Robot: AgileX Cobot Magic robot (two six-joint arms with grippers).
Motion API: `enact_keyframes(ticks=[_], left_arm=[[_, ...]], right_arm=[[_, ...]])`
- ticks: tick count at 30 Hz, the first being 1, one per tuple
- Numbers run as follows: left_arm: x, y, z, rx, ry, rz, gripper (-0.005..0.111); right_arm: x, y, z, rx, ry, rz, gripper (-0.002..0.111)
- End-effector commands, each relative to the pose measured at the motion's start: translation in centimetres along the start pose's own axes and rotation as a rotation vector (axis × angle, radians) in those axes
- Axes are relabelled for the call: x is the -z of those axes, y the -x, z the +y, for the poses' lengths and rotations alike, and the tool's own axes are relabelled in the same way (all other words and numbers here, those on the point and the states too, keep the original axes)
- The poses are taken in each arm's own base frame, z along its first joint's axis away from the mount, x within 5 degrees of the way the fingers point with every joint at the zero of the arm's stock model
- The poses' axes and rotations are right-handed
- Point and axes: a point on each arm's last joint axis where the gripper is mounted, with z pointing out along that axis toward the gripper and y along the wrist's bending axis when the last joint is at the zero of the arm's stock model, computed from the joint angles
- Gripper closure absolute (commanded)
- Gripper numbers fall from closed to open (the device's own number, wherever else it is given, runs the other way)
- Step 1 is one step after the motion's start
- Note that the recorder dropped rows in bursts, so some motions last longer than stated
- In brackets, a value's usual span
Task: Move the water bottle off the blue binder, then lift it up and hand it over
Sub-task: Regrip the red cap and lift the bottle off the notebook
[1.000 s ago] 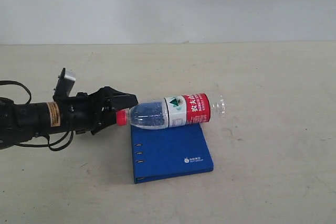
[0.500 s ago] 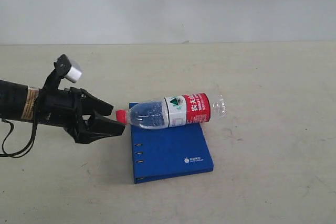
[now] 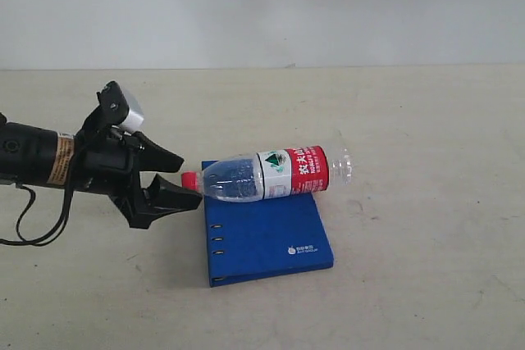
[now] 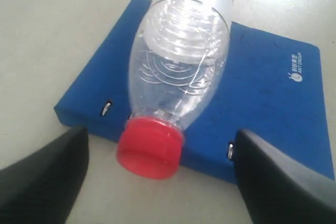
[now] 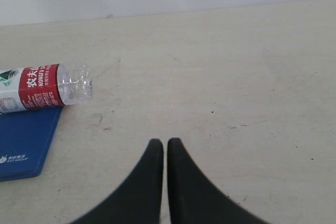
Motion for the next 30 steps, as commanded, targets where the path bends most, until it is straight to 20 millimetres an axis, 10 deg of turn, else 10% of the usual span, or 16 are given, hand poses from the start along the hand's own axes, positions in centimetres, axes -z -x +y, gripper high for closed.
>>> enact_keyframes(ticks=[1, 12, 24, 30], left_arm=[[-0.7, -0.5, 0.0, 0.014, -0.006, 0.008, 0.036], [-1.3, -0.8, 0.2, 0.057, -0.002, -0.035, 0.037], [-1.3, -0.8, 0.2, 0.081, -0.002, -0.035, 0.094], [-0.2, 0.7, 0.8, 0.129, 0.074, -0.092, 0.102]], right_arm=[[0.0, 0.1, 0.0, 0.008, -0.001, -0.013, 0.108], [0.0, 0.1, 0.0, 0.008, -0.001, -0.013, 0.108], [0.0, 0.1, 0.0, 0.008, -0.001, -0.013, 0.108], [0.0, 0.1, 0.0, 0.008, -0.001, -0.013, 0.108]])
